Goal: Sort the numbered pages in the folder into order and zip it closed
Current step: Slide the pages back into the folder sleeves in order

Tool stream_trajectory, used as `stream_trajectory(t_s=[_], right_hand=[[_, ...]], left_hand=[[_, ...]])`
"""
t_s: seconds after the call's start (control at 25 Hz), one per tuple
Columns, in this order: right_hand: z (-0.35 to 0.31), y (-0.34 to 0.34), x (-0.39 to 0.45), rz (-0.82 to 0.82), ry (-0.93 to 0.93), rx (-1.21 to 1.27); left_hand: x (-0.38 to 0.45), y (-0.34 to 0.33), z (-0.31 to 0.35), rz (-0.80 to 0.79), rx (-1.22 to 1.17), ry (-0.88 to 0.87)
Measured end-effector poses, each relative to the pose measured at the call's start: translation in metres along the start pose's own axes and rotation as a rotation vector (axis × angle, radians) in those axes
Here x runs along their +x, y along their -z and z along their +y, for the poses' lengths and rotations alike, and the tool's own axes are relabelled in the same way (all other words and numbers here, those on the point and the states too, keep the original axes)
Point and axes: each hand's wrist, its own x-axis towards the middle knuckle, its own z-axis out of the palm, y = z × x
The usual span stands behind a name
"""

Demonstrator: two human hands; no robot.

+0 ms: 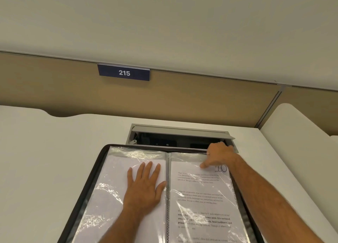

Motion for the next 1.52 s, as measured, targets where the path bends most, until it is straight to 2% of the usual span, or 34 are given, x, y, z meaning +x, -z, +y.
stream_trajectory(t_s=[0.12, 0.32, 0.36, 0.44, 0.56, 0.64, 0.8, 0.92, 1.04, 1.16, 1.4, 1.52], right_hand=[[0.031, -0.003, -0.004, -0.044, -0.072, 0.164], [0.056, -0.013, -0.030, 0.081, -0.073, 0.916], [0.059, -0.019, -0.037, 0.056, -0.095, 1.050], [0.062, -0.033, -0.055, -0.017, -0.146, 1.160], [0.064, -0.057, -0.079, -0.099, -0.197, 1.197], [0.063, -0.069, -0.095, -0.094, -0.232, 1.209], [0.061, -0.084, -0.119, -0.100, -0.263, 1.217], [0.058, -0.091, -0.131, -0.110, -0.249, 1.180], [0.051, -0.091, -0.144, -0.072, -0.229, 1.205], [0.041, -0.081, -0.155, 0.002, -0.223, 1.287], [0.026, -0.048, -0.164, 0.053, -0.185, 1.325], [0.030, -0.049, -0.163, 0.092, -0.228, 1.230]], left_hand=[[0.000, -0.002, -0.001, 0.002, -0.009, 0.002], [-0.001, 0.000, -0.001, -0.023, -0.015, 0.002], [0.000, -0.001, -0.001, -0.029, -0.024, 0.000], [0.000, -0.002, 0.000, -0.047, -0.042, 0.001], [-0.002, 0.004, -0.003, -0.066, -0.088, 0.015], [-0.001, 0.009, -0.003, 0.003, -0.152, 0.002], [-0.001, 0.037, -0.009, 0.073, -0.502, 0.120], [-0.013, 0.051, -0.029, 0.116, -0.431, 0.228], [-0.039, 0.059, -0.053, 0.093, -0.383, 0.459], [-0.061, 0.065, -0.070, 0.035, -0.382, 0.604], [-0.081, 0.079, -0.086, -0.052, -0.534, 0.739], [-0.084, 0.084, -0.093, -0.122, -0.577, 0.756]])
